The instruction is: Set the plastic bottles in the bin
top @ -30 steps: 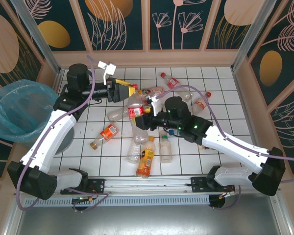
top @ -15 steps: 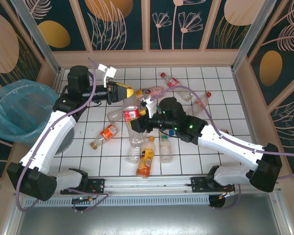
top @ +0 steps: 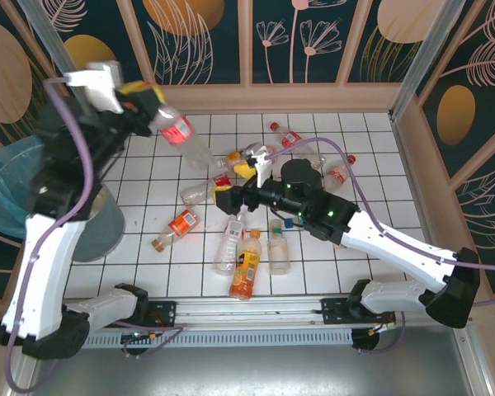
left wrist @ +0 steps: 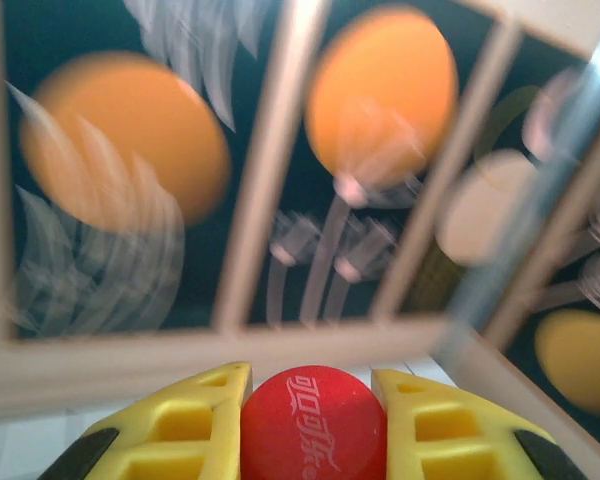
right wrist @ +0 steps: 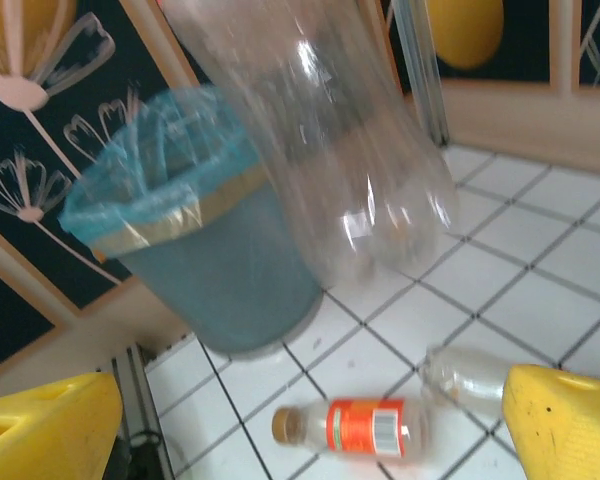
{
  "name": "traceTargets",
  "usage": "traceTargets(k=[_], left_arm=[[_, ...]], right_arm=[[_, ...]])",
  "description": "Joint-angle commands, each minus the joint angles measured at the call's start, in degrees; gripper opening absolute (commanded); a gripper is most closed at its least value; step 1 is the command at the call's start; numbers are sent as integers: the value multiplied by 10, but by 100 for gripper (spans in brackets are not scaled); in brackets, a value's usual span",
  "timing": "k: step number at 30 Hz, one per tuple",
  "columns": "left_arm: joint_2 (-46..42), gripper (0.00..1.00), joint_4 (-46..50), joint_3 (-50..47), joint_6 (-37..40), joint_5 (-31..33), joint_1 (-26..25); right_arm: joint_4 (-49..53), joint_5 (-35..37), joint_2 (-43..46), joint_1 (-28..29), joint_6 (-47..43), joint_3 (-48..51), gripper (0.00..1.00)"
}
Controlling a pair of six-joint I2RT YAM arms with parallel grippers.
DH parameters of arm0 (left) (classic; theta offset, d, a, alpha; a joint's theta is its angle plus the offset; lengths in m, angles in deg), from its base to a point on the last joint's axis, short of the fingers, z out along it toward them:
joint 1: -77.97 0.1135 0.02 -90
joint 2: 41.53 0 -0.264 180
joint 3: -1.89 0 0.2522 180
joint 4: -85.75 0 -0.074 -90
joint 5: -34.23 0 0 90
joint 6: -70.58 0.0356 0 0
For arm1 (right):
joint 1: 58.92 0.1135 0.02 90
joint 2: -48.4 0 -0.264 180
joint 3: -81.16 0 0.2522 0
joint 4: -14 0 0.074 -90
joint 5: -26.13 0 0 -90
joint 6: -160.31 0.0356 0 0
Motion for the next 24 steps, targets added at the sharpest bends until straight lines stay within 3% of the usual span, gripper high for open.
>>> traceTargets(k=[1,7,12,16,24], left_arm=[[-11,0,63,69,50,268,1],[-30,0,61,118,120,520,1],[-54,0,13,92,190,664,1],[-94,0,-24,35,202,685,1],[-92,0,107,-31,84,640,1]], right_arm=[[-61,5,-6,8,-61,-34,99],[-46,-49,-102,21,-99,-126,99],[-62,-84,-146,57,-120,-182,99],[-53,-77,-161,93,-159,-192,99],[-37,-52,-154,140,-191,-186,99]])
